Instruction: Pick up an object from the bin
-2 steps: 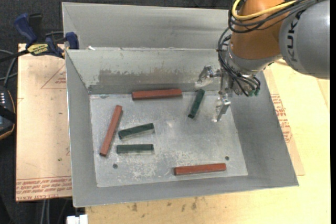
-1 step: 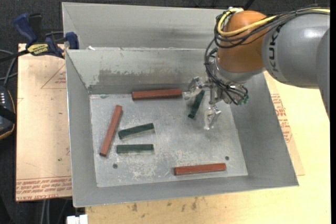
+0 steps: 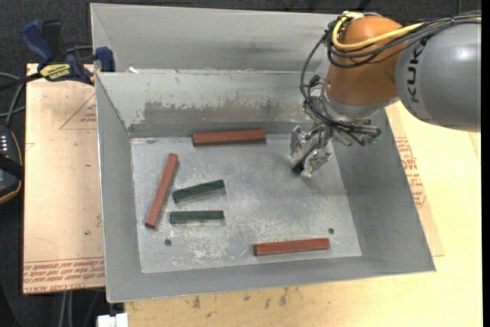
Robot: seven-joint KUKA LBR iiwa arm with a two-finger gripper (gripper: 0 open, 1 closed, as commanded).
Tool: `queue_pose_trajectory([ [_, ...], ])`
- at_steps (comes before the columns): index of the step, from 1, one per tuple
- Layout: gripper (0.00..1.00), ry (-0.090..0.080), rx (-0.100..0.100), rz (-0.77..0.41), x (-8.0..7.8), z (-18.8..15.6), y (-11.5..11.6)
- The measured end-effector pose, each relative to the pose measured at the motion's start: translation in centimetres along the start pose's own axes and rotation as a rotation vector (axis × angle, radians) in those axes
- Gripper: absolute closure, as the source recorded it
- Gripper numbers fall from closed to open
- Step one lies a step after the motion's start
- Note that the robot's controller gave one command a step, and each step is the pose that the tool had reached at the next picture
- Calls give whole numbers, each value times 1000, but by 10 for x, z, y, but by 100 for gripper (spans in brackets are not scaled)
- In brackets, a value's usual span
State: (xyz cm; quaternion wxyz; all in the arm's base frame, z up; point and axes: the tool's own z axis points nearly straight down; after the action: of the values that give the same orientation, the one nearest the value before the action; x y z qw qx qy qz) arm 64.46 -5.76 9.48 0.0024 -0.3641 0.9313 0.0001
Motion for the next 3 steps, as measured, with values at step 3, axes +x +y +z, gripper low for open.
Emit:
queue_pose_trajectory([
  [3, 100, 1, -1, 18, -3, -118, 16],
])
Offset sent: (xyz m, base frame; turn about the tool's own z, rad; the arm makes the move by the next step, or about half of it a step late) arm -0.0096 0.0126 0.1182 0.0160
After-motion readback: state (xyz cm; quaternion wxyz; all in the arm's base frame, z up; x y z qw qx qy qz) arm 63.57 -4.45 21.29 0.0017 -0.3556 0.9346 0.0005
